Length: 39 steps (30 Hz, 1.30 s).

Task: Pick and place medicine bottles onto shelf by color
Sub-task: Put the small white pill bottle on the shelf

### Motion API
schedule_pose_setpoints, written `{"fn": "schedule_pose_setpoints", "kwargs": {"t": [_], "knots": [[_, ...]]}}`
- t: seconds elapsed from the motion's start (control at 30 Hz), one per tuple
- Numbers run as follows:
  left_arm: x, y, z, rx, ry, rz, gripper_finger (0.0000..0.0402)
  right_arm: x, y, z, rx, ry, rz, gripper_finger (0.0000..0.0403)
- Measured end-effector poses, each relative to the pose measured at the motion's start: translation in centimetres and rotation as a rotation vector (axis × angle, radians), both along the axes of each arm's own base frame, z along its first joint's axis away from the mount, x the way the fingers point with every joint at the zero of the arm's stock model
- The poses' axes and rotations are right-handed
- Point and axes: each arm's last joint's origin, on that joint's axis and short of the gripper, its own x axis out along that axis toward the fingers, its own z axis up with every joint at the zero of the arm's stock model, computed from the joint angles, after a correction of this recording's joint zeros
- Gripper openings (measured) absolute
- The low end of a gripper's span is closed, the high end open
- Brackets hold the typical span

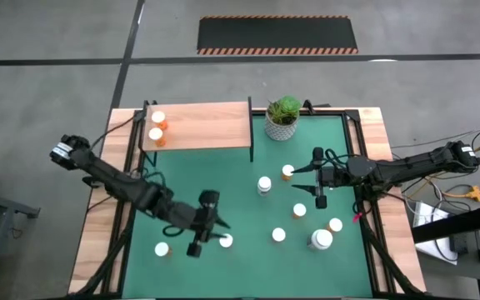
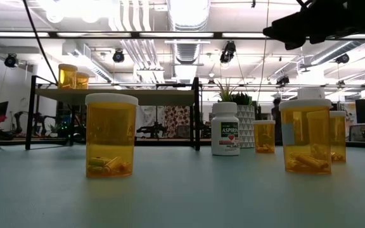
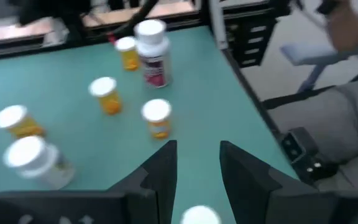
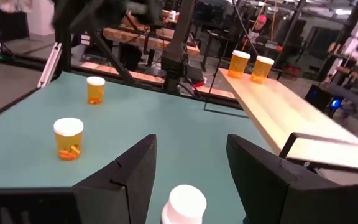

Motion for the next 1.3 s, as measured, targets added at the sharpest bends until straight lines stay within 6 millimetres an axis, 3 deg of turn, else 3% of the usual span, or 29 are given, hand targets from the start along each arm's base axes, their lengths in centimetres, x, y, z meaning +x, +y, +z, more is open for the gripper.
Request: {"fn": "schedule_pose_setpoints", "kwargs": {"t": [0.2, 0.37, 0.7, 0.9, 1.07, 1.3], "knots": [[-0.5, -0.1, -3.8, -0.023, -0.063, -0.013, 0.0104, 0.0, 0.0, 0.0, 0.112, 0.001, -0.01, 0.0187], [-0.5, 0.9, -5.8, 0.076, -0.184, -0.041, 0.0104, 0.0, 0.0, 0.1, 0.149, -0.006, -0.013, 0.0187], [0.3, 4.9, -7.0, 0.181, -0.282, -0.113, 0.0104, 1.6, 0.2, 0.7, 0.11, -0.157, 0.0, 0.0187], [0.8, 6.5, -7.1, 0.156, -0.288, -0.197, 0.0104, 4.0, 0.5, 2.2, 0.085, -0.175, 0.009, 0.0187], [0.7, 6.6, -7.4, 0.174, -0.276, -0.219, 0.0104, 6.8, 0.9, 4.5, 0.08, -0.064, 0.005, 0.0187], [-0.8, 6.0, -8.4, 0.154, -0.192, -0.261, 0.0104, 9.6, 1.3, 7.4, 0.124, 0.277, -0.026, 0.0187]]}}
